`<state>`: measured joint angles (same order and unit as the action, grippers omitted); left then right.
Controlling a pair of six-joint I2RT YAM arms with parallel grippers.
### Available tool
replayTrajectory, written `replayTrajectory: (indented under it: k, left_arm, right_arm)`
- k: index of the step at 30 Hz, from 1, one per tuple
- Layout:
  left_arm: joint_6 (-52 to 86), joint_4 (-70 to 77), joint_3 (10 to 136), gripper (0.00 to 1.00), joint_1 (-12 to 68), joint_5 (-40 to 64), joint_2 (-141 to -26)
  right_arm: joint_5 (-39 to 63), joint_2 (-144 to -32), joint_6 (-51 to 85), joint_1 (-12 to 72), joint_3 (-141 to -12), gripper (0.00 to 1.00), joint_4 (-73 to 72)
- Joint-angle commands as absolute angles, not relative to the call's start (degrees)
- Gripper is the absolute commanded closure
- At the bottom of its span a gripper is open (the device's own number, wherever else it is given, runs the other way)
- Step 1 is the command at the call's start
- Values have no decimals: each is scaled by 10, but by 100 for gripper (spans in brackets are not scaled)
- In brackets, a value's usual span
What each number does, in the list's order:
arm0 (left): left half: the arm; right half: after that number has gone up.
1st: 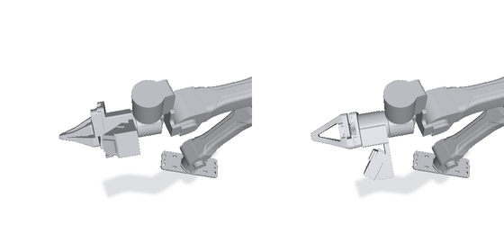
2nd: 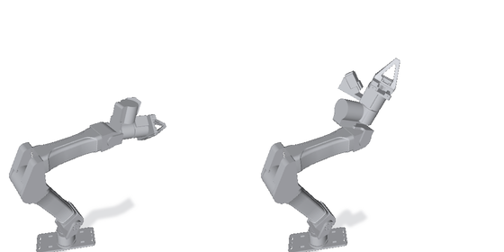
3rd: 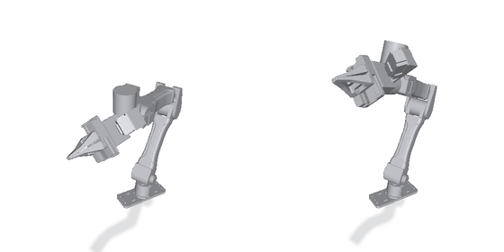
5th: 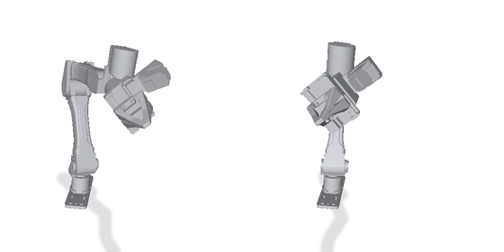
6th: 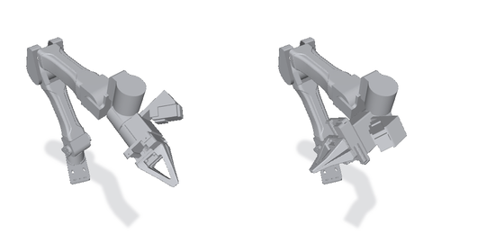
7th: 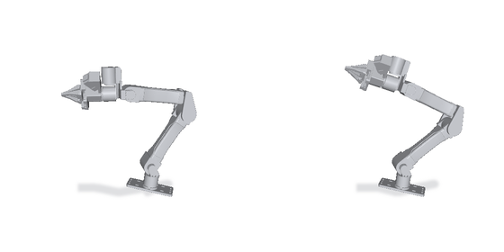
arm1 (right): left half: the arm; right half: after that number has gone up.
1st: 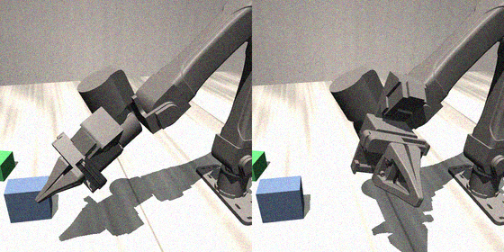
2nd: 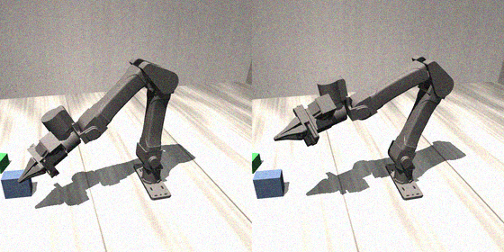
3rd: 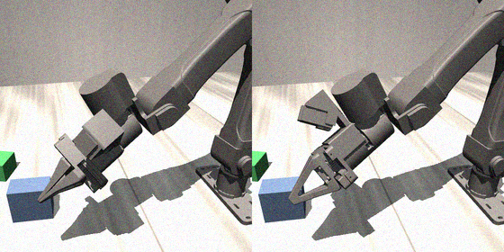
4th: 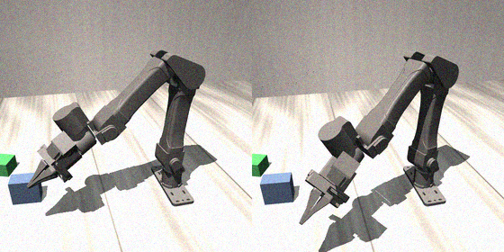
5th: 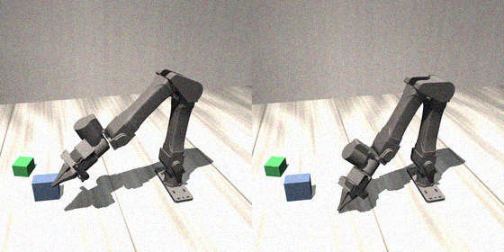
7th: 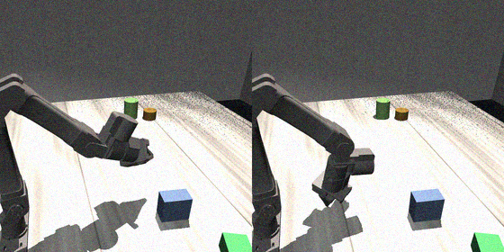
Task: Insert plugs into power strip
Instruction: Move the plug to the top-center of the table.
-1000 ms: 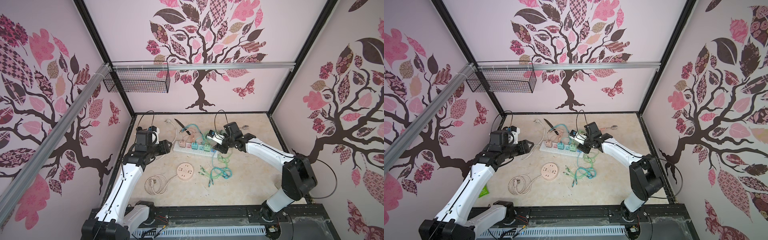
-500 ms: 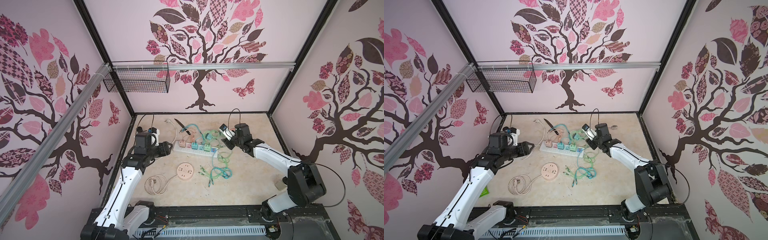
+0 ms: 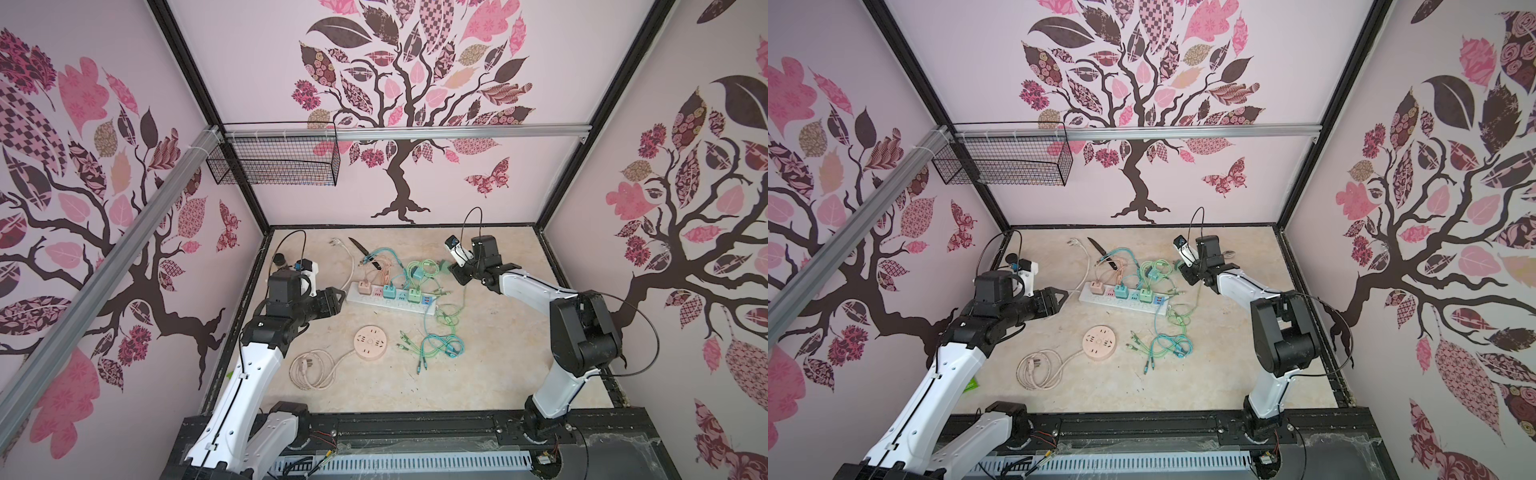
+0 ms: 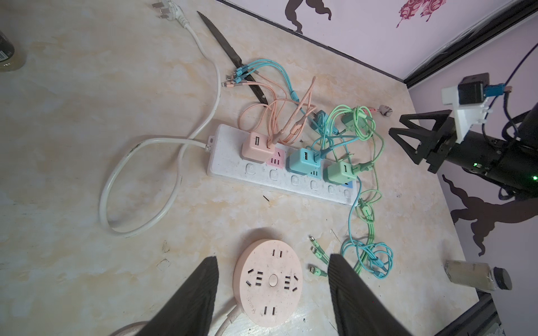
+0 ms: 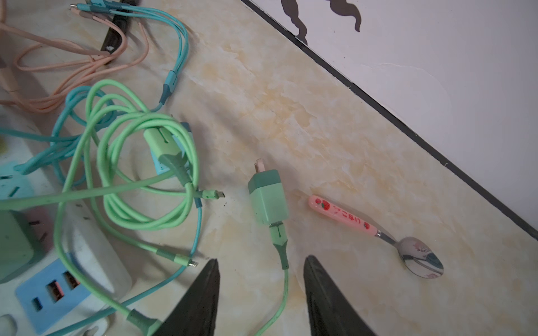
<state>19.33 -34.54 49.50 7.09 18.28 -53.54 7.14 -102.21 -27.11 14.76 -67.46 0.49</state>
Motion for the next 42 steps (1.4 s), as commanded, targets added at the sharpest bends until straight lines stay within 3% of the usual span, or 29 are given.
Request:
replayTrajectory:
  k: [1,30,42]
  left_arm:
    - [190,-328,476,36,69,188,-522]
    - [195,-315,463,35,69,191,-502]
    - [192,-319,468,35,69,187,-498]
  right_arm:
    - [94,-1062,-278,139,-716,51,34]
    - [152,-1221,-283,121,-875,54,146]
    - [169,-1258,-256,118,-912,60,182]
